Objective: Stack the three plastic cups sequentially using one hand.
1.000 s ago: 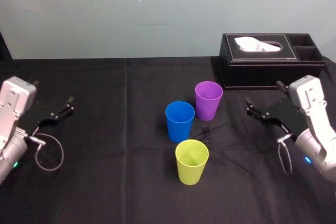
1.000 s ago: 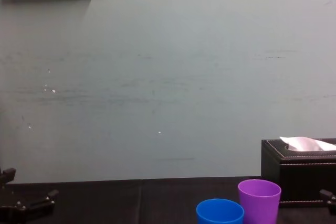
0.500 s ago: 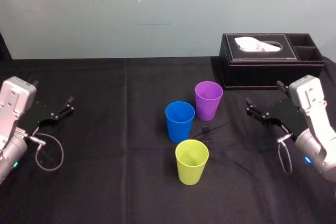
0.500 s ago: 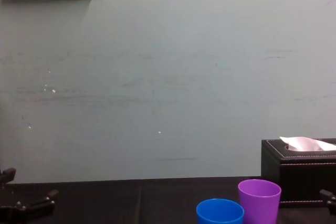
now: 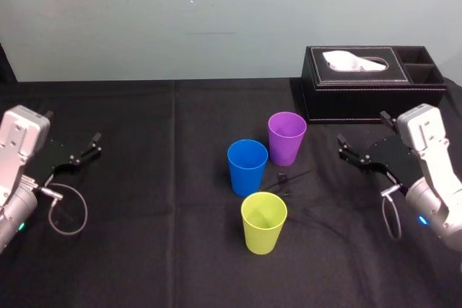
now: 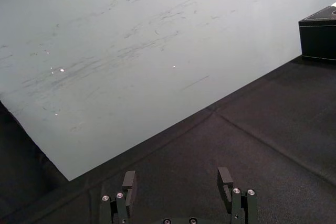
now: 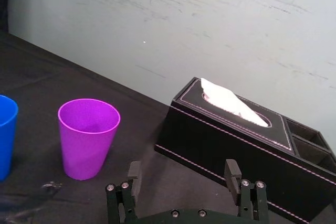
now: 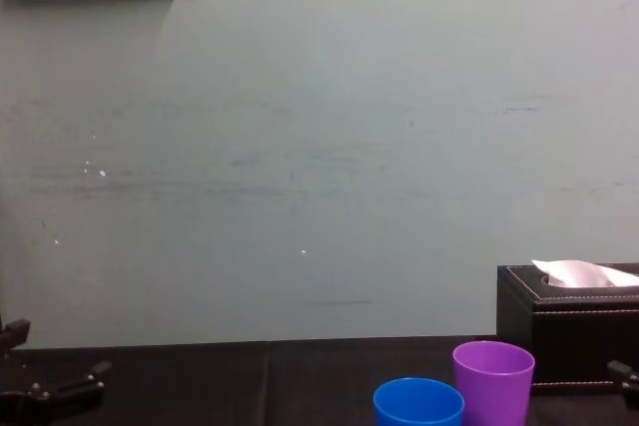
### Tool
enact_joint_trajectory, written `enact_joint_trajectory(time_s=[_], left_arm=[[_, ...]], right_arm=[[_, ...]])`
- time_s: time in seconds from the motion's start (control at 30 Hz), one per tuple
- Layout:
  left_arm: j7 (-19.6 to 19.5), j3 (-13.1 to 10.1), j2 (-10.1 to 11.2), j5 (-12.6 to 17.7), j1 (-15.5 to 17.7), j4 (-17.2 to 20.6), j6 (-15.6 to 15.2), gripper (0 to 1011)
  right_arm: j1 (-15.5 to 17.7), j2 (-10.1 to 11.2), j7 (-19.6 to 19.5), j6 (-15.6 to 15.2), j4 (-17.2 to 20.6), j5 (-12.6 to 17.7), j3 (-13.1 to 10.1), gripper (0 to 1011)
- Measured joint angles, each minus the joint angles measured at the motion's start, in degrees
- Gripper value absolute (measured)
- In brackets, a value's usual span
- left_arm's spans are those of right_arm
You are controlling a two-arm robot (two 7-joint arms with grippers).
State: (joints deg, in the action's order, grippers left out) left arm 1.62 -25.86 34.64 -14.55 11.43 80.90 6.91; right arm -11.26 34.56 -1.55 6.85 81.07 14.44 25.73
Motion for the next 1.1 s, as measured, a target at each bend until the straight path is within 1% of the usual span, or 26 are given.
enact_joint_trajectory(time_s=[0.1,0.2,0.23,0.4,0.43,0.67,0.77,0.87,0.97,1.1], left_arm=[[0.0,0.0,0.0,0.0,0.0,0.0,0.0,1010],[0.0,0.0,0.0,0.0,0.0,0.0,0.0,1010],[0.0,0.0,0.0,0.0,0.0,0.0,0.0,1010],[0.0,0.0,0.0,0.0,0.0,0.0,0.0,1010],[0.0,0.0,0.0,0.0,0.0,0.0,0.0,1010],[0.0,0.0,0.0,0.0,0.0,0.0,0.0,1010],[0.0,0.0,0.0,0.0,0.0,0.0,0.0,1010],[0.0,0.0,0.0,0.0,0.0,0.0,0.0,1010],[0.0,0.0,0.0,0.0,0.0,0.0,0.0,1010],[0.0,0.0,0.0,0.0,0.0,0.0,0.0,1010]], right_arm=[[0.6,-0.1,0.4,-0.4,0.8,0.1,-0.6,1003],[1.6,0.3,1.8,-1.4,2.4,1.1,-1.6,1003],[1.6,0.3,1.8,-1.4,2.4,1.1,-1.6,1003],[3.4,2.0,4.6,-3.1,5.6,3.3,-3.6,1003],[4.0,2.6,5.6,-3.4,6.5,4.1,-4.3,1003],[6.7,5.3,9.5,-3.9,10.6,7.0,-7.1,1003],[8.6,7.3,12.7,-3.5,13.0,8.7,-8.6,1003],[9.9,8.7,14.8,-3.1,14.5,9.4,-9.4,1003],[11.7,10.5,17.8,-2.4,16.5,10.3,-10.4,1004],[13.0,11.7,19.7,-1.8,17.6,10.2,-10.7,1003]])
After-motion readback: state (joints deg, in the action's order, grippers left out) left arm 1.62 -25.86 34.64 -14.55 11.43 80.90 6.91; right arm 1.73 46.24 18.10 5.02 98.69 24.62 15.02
